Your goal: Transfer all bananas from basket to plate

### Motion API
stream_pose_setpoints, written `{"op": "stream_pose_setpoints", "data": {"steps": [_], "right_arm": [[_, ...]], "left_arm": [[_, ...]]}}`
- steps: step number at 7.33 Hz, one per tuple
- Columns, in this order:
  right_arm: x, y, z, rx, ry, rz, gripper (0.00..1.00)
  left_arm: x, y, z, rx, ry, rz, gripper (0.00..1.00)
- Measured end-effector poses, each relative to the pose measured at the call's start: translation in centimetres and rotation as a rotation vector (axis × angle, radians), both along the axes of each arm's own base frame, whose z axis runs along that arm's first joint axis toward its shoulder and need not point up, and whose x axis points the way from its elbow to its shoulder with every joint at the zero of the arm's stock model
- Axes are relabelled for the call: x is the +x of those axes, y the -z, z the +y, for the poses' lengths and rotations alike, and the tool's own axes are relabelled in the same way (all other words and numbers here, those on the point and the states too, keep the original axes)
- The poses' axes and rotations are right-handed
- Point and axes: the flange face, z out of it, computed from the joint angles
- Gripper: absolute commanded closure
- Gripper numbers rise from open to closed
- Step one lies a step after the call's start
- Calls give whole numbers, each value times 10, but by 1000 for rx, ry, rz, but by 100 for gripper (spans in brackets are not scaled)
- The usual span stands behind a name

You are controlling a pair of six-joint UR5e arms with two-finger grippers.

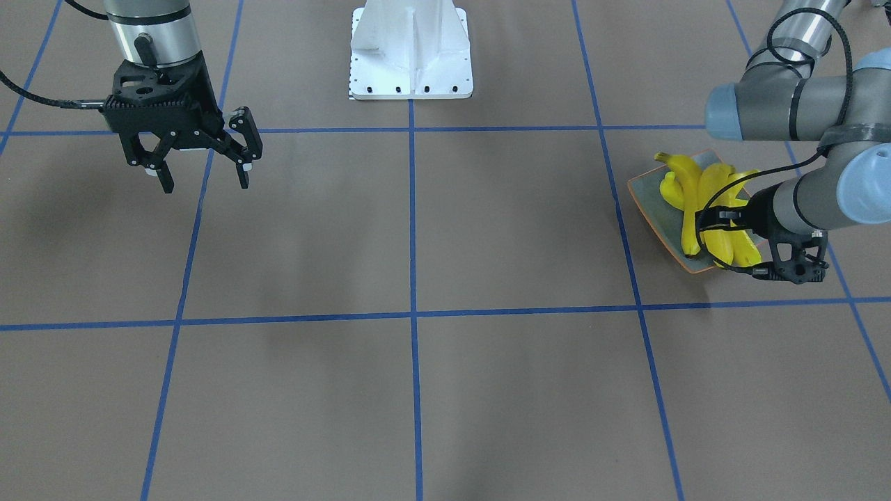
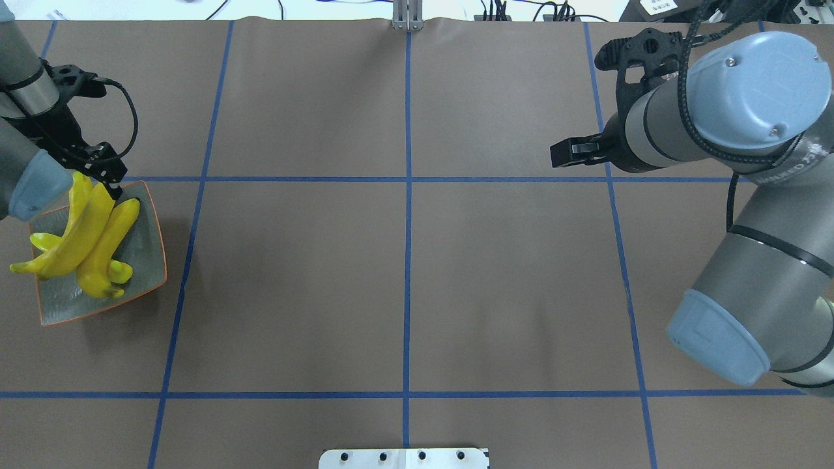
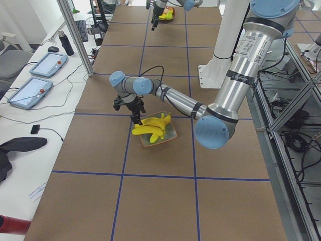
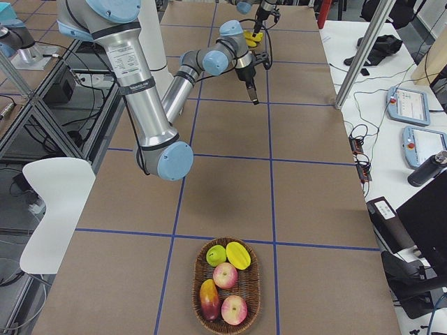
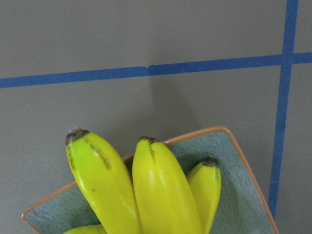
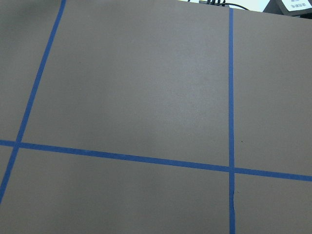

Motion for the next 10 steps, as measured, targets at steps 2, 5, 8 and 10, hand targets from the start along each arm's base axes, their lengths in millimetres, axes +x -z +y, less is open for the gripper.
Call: {"op": "stream_pose_setpoints", "data": {"steps": [2,5,8,10], "right_arm": [[39,-13,-24,-85,24,-46,0],[131,-99,-68,-225,80,-50,0],[238,-198,-85,-282,137,-57,0],[282,-240,-70,-328,125,-93,0]], "left_arm": [[-24,39,7,78,29,40,1],[-94,68,1,215,71,78,0],[-166,31,-6,303,43,78,0],[-210,0,-11,356,17,78,1]]}}
